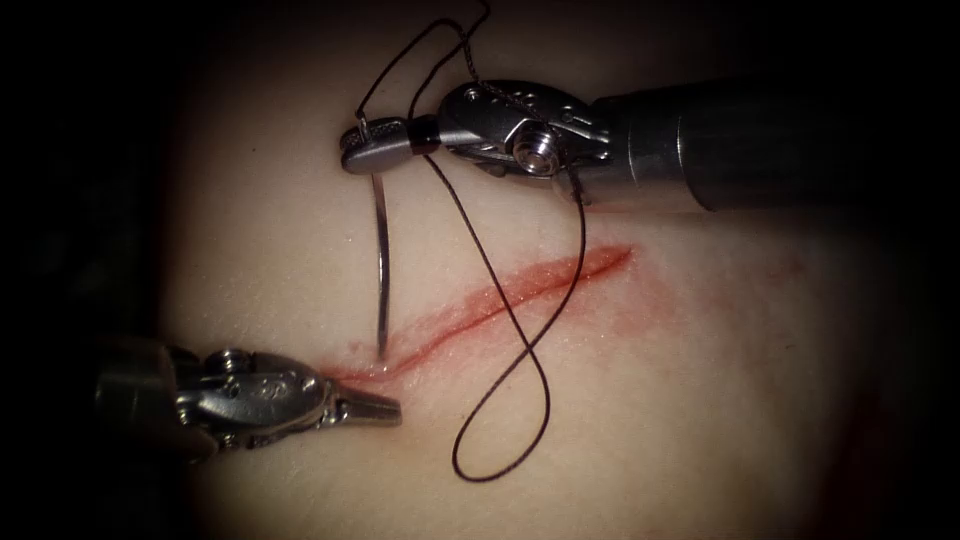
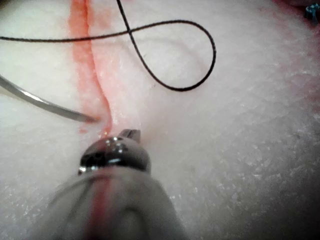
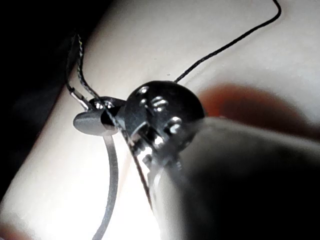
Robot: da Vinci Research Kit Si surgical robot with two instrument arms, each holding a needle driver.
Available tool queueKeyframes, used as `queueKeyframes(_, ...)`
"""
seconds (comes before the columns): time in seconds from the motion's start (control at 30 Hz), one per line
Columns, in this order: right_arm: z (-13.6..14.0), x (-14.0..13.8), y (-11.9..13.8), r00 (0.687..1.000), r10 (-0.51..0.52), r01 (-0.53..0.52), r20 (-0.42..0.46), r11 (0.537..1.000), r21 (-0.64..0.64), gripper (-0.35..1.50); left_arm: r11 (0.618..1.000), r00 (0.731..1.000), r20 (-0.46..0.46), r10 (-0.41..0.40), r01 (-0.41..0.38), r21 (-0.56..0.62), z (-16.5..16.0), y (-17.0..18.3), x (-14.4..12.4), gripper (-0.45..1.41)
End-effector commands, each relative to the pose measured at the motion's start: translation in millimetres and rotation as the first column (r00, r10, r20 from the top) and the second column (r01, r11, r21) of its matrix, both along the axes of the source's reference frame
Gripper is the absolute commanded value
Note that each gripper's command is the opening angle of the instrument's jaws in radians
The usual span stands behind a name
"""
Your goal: Wound Closure
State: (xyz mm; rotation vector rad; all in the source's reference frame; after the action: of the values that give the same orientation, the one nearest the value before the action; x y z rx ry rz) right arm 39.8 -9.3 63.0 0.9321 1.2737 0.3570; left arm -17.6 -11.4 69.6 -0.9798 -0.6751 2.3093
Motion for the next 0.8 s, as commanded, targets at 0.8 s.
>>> queueKeyframes(0.8, 2.5, 1.1, -2.3, 0.999, -0.044, 0.036, 0.019, 0.948, 0.315, -0.35, 1.000, 1.000, -0.002, 0.023, -0.023, 0.000, 0.3, -0.5, 1.7, -0.45)
